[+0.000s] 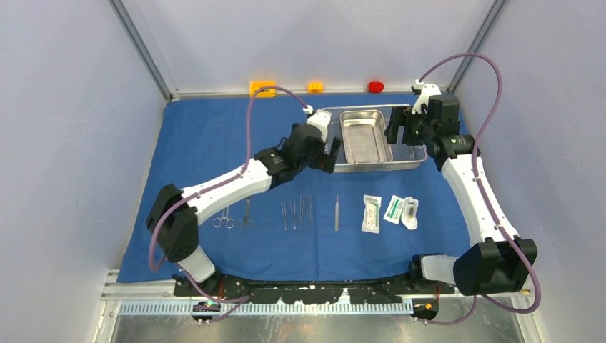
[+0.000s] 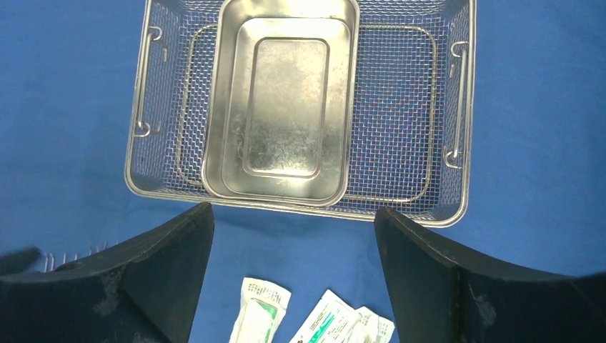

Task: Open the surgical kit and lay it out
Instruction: Reset both arms

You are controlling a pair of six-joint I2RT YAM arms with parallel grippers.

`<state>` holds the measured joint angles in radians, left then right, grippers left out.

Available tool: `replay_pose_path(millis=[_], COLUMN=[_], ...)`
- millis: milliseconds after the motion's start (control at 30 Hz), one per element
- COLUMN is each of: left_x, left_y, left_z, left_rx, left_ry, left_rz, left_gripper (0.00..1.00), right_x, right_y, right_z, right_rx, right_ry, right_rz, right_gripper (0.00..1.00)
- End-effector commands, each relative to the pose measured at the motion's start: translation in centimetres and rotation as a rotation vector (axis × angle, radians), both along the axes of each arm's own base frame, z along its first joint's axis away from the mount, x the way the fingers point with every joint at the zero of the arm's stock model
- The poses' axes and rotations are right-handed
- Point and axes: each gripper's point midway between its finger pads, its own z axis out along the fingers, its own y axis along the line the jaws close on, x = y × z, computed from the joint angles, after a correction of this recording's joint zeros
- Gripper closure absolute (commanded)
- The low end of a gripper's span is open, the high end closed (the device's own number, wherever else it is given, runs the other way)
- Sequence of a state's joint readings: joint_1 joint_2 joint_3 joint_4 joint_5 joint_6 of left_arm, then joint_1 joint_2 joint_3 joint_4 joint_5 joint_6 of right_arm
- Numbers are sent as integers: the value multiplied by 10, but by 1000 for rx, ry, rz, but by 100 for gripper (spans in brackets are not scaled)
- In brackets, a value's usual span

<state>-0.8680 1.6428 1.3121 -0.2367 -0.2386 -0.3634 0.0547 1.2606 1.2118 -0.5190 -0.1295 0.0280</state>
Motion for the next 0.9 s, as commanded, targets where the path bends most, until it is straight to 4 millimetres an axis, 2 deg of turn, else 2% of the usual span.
replay_pose_path(millis=[0, 100, 167, 267, 433, 500, 633, 733, 867], left_x=[49, 68, 72, 66, 52, 42, 24, 19, 16], left_y=[74, 135, 171, 211, 265, 277, 286, 280, 276], left_z=[71, 88, 92, 94, 100, 107, 121, 129, 132], left_rx=[141, 58, -16, -18, 17, -12, -68, -87, -101], left_ry=[-293, -277, -255, -295, -338, -347, -413, -469, -478], left_rz=[127, 244, 292, 298, 376, 371, 334, 292, 270], left_gripper=[2, 0, 0, 0, 0, 0, 0, 0, 0], right_x=[3, 3, 3, 3, 2, -2, -6, -10, -16], right_y=[-1, 0, 3, 6, 12, 16, 12, 8, 14], right_z=[32, 32, 31, 24, 24, 26, 32, 38, 40], right_rx=[4, 18, 28, 51, 89, 85, 64, 56, 85], right_ry=[-113, -144, -163, -162, -174, -168, -163, -169, -191], right_rz=[5, 1, 11, 13, 30, 60, 55, 32, 54], right_gripper=[13, 12, 12, 12, 12, 12, 12, 12, 12])
